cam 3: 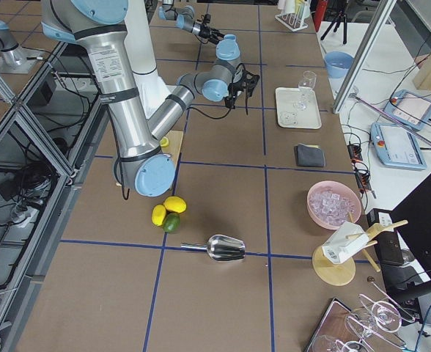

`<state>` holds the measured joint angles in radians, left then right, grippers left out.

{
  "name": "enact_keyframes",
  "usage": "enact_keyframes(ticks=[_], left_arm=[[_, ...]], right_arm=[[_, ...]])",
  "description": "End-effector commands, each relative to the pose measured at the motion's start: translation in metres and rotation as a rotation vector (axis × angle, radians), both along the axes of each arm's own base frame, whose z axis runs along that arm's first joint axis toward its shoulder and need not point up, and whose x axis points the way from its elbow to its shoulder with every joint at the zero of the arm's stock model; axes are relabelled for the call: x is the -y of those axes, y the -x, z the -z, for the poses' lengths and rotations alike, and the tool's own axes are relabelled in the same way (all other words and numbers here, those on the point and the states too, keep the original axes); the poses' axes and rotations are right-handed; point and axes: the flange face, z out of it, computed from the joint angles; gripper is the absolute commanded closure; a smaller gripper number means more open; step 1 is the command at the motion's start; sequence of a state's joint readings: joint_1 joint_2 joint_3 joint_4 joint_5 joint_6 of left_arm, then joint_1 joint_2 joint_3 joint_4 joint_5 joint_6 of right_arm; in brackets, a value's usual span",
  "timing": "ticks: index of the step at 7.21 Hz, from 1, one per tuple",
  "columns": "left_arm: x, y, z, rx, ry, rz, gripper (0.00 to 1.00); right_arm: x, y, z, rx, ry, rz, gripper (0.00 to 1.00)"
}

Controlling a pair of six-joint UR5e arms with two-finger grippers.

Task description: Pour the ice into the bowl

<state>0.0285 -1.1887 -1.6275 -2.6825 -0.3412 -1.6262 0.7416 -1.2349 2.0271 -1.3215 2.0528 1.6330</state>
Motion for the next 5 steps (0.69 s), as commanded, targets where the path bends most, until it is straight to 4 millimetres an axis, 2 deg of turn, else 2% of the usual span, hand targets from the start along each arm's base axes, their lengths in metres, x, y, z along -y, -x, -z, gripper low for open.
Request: enact_keyframes(ticks=[1,3,4,5], left_arm=[[-0.013,0.036,0.004,-0.016,-0.030,-0.133,0.00],[-0.015,0.064,-0.004,-0.006,-0.027,-0.189,0.00],[-0.013,0.093,-0.005,-0.030,-0.037,-0.218,0.00],[-0.011,0.114,0.001,-0.046,-0.076,-0.234,0.00]], right_arm=[[0.001,0.002,0.006,0.006,0.006,-0.005,0.00],[0.002,0.003,0.006,0.007,0.006,-0.005,0.00],[0.003,0.003,0.005,0.005,0.007,-0.005,0.00],[0.003,0.002,0.007,0.008,0.005,-0.005,0.00]])
